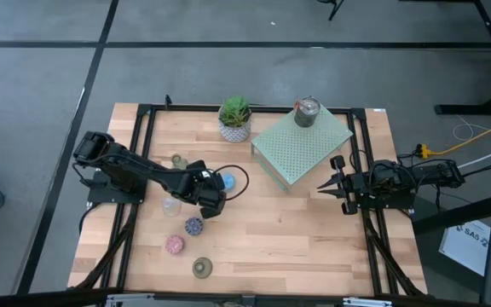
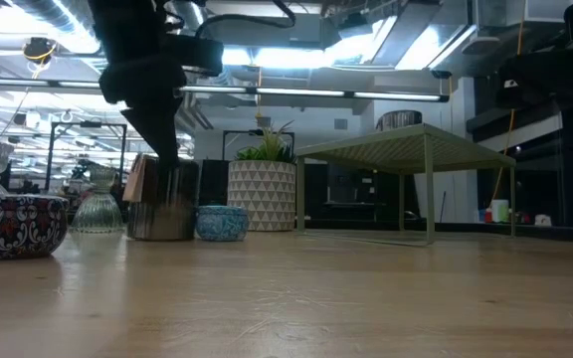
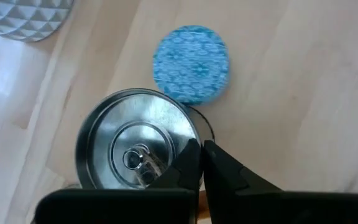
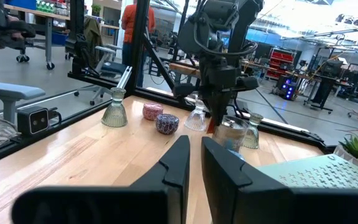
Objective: Pick & Place candle stick holders
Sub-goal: Align the silver scented candle with the other silver scented candle on the shelf
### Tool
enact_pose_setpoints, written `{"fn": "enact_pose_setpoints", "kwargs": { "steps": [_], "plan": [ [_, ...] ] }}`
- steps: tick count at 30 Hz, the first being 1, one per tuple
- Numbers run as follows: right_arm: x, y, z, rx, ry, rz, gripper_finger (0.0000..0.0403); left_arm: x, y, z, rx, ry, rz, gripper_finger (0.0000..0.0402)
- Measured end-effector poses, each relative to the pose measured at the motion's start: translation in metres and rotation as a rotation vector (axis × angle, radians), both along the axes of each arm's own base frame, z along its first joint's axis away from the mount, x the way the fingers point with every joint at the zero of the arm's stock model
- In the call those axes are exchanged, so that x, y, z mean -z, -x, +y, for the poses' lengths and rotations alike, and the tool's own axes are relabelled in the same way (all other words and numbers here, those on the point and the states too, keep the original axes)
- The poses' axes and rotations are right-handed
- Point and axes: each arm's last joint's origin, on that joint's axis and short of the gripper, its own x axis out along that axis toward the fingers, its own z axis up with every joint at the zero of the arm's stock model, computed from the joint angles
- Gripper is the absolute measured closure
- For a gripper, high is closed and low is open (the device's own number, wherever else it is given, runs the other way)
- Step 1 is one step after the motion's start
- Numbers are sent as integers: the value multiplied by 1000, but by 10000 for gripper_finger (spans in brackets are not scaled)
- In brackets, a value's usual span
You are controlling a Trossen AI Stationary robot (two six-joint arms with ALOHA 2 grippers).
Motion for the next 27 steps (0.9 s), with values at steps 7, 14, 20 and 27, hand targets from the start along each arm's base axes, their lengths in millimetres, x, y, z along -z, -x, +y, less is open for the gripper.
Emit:
{"fn": "enact_pose_setpoints", "kwargs": {
  "steps": [7, 14, 20, 27],
  "plan": [
    [0, 0, 0, 0, 0, 0, 359, -14, -9, 6, 52, -16, -7, 399],
    [0, 0, 0, 0, 0, 0, 359, -49, -23, 17, 126, -58, -40, 399],
    [0, 0, 0, 0, 0, 0, 359, -93, -37, 28, 209, -79, -123, 399],
    [0, 0, 0, 0, 0, 0, 359, -137, -45, 50, 289, -105, -202, 399]
  ]
}}
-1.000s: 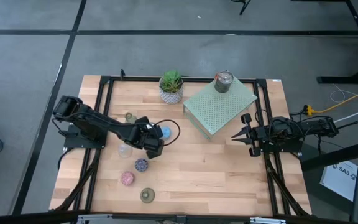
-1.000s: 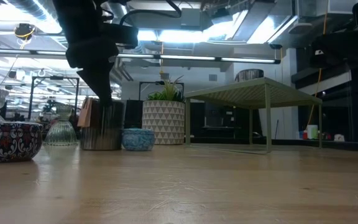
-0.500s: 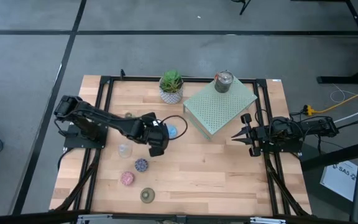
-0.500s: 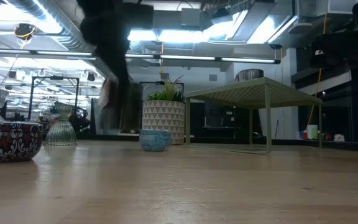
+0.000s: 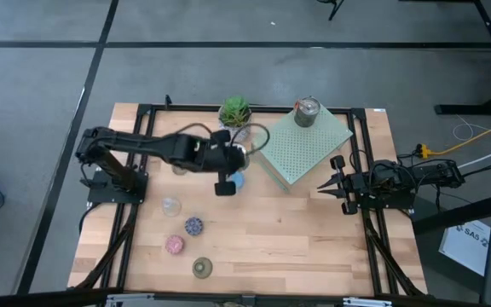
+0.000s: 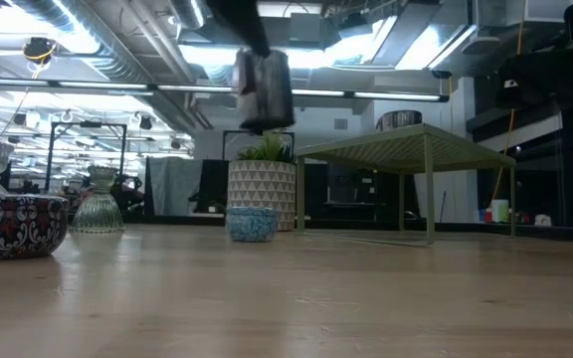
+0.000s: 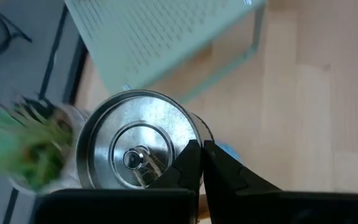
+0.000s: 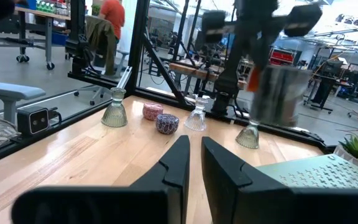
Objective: Pick & Place candle stick holders
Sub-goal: Align the silver scented candle with the other silver scented candle on the shelf
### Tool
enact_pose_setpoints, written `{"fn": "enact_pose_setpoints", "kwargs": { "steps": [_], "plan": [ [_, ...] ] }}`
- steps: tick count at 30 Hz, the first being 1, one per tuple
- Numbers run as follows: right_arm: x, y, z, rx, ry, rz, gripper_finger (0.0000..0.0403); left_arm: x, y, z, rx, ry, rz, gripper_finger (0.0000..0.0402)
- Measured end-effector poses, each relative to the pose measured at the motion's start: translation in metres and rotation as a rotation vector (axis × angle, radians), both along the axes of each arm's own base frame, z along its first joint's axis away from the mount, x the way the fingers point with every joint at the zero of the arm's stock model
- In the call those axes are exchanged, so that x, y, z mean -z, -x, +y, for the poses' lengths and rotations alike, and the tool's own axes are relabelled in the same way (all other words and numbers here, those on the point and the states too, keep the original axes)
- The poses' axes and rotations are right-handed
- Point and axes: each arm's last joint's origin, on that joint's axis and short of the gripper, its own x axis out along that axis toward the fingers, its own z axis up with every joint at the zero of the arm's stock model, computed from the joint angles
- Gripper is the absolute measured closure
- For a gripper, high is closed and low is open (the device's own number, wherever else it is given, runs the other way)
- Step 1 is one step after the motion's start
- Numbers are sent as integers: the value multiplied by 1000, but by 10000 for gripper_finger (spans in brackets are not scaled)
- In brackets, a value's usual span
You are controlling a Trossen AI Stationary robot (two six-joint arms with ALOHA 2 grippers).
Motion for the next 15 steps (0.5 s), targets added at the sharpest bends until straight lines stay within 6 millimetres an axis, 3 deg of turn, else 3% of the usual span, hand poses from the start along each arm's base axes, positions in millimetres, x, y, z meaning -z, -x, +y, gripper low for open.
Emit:
{"fn": "enact_pose_setpoints", "kwargs": {
  "steps": [8, 15],
  "plan": [
    [0, 0, 0, 0, 0, 0, 359, -25, -14, 34, 135, 15, -171, 399],
    [0, 0, 0, 0, 0, 0, 359, -21, -34, 60, 200, 13, -222, 399]
  ]
}}
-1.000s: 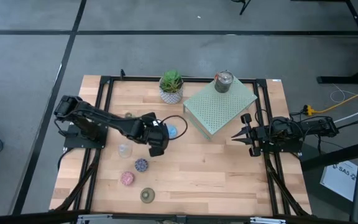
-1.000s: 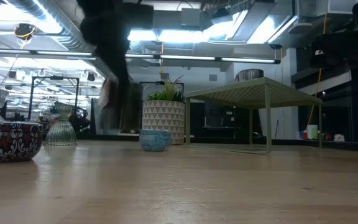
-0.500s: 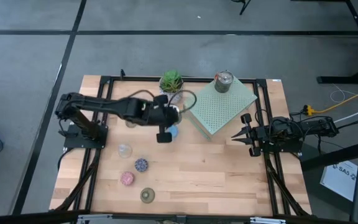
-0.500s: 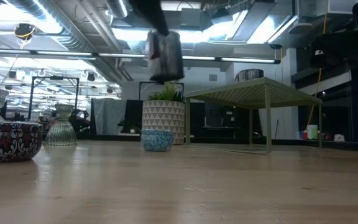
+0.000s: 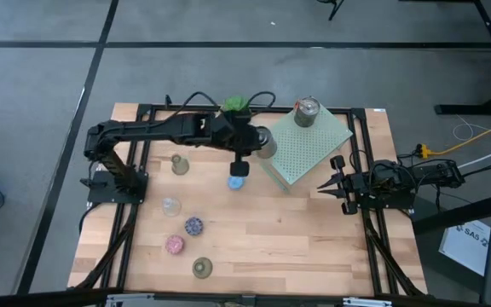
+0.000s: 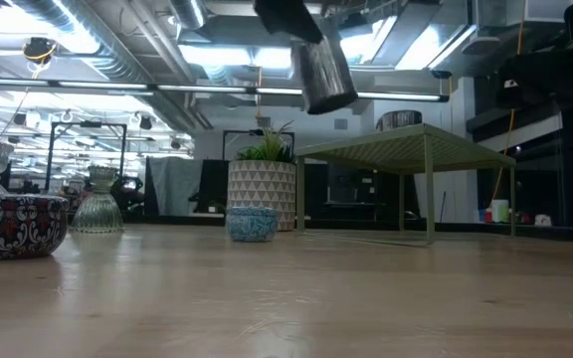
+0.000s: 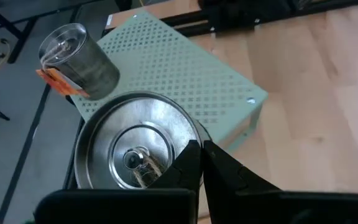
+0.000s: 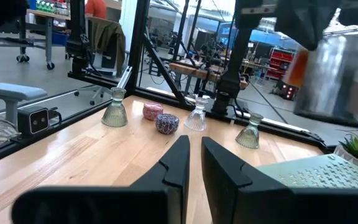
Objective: Pick & Place candle stick holders
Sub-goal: Align the silver scented candle with the other silver scented candle on the shelf
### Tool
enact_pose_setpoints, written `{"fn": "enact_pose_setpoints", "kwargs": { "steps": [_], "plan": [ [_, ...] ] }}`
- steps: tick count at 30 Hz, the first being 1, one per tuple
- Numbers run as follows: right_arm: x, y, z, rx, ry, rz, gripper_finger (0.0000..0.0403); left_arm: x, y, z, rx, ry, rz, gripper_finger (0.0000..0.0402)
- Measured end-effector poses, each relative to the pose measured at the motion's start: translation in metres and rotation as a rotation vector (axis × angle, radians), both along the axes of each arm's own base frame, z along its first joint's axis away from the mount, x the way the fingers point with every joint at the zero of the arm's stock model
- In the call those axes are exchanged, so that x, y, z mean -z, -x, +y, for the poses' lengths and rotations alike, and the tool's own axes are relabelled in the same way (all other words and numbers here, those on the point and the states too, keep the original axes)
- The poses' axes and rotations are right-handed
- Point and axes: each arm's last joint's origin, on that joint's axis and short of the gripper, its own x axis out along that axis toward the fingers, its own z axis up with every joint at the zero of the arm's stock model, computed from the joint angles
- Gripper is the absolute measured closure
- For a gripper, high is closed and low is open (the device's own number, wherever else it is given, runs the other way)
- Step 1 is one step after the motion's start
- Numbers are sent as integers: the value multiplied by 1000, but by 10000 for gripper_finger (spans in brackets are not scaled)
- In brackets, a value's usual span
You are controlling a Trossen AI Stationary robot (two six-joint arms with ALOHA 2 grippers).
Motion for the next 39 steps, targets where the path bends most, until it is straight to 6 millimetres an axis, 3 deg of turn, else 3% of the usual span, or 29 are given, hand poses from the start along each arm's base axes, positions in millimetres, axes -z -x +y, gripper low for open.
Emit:
{"fn": "enact_pose_setpoints", "kwargs": {
  "steps": [11, 17, 24, 34, 39],
  "plan": [
    [0, 0, 0, 1, 0, 0, 359, 0, -68, 22, 104, -47, 1, 399],
    [0, 0, 0, 0, 0, 0, 359, 4, -94, 37, 112, -28, -5, 399],
    [0, 0, 0, 1, 0, 0, 359, 25, -106, 47, 89, 10, 45, 399],
    [0, 0, 0, 0, 0, 0, 359, 23, -109, 43, 78, 17, 19, 399],
    [0, 0, 0, 1, 0, 0, 359, 37, -114, 45, 58, 42, 57, 399]
  ]
}}
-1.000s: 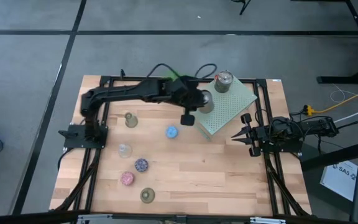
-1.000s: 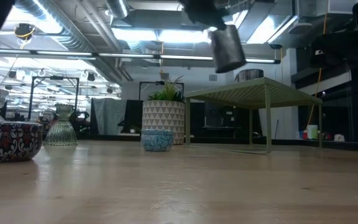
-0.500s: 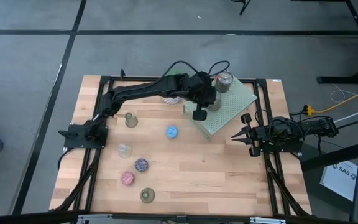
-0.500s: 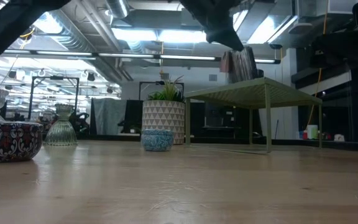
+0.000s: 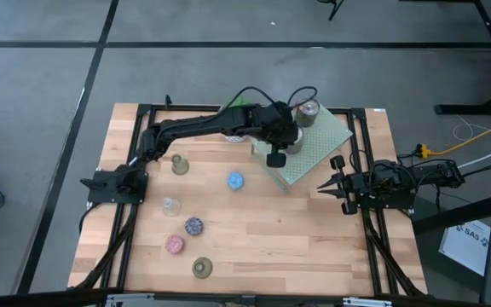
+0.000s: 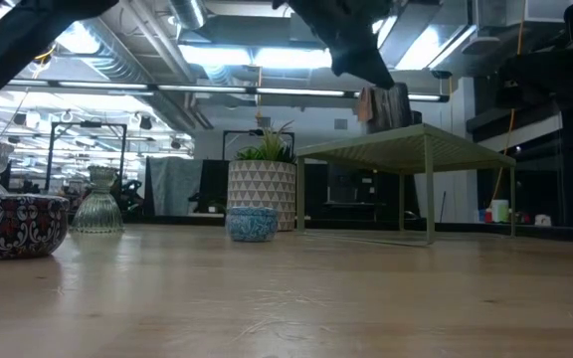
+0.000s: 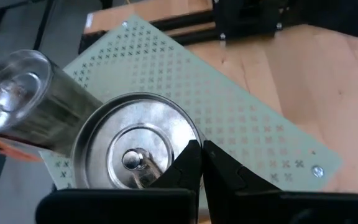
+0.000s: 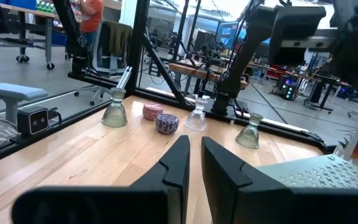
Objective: Pick & Place candle stick holders
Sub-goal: Align the silver scented candle with the other silver scented candle on the shelf
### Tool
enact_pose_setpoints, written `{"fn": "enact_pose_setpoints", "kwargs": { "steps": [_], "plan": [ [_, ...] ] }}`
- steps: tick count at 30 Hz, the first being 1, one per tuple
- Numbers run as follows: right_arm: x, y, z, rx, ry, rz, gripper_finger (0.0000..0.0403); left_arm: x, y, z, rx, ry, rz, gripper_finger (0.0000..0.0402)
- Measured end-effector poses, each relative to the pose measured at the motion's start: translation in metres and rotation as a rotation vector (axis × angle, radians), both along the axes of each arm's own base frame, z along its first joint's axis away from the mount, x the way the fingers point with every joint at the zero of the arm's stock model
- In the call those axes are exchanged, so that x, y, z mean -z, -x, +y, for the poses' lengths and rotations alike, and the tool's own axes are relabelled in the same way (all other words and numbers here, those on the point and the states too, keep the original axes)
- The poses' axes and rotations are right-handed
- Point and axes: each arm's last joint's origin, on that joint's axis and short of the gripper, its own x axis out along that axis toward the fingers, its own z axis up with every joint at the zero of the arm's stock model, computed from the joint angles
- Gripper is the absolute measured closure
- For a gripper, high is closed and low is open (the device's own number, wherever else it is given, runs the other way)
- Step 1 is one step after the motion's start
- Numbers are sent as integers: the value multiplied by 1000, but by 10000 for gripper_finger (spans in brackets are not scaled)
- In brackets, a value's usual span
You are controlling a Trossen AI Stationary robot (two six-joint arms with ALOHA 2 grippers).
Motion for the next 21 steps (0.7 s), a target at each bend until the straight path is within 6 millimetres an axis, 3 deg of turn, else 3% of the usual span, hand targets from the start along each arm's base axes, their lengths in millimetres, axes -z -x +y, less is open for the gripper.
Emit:
{"fn": "enact_pose_setpoints", "kwargs": {
  "steps": [13, 21],
  "plan": [
    [0, 0, 0, -2, 0, 0, 359, 1, 0, 6, -13, 3, -4, 396],
    [0, 0, 0, -2, 0, 0, 359, -1, -1, 12, -30, -1, -37, 351]
  ]
}}
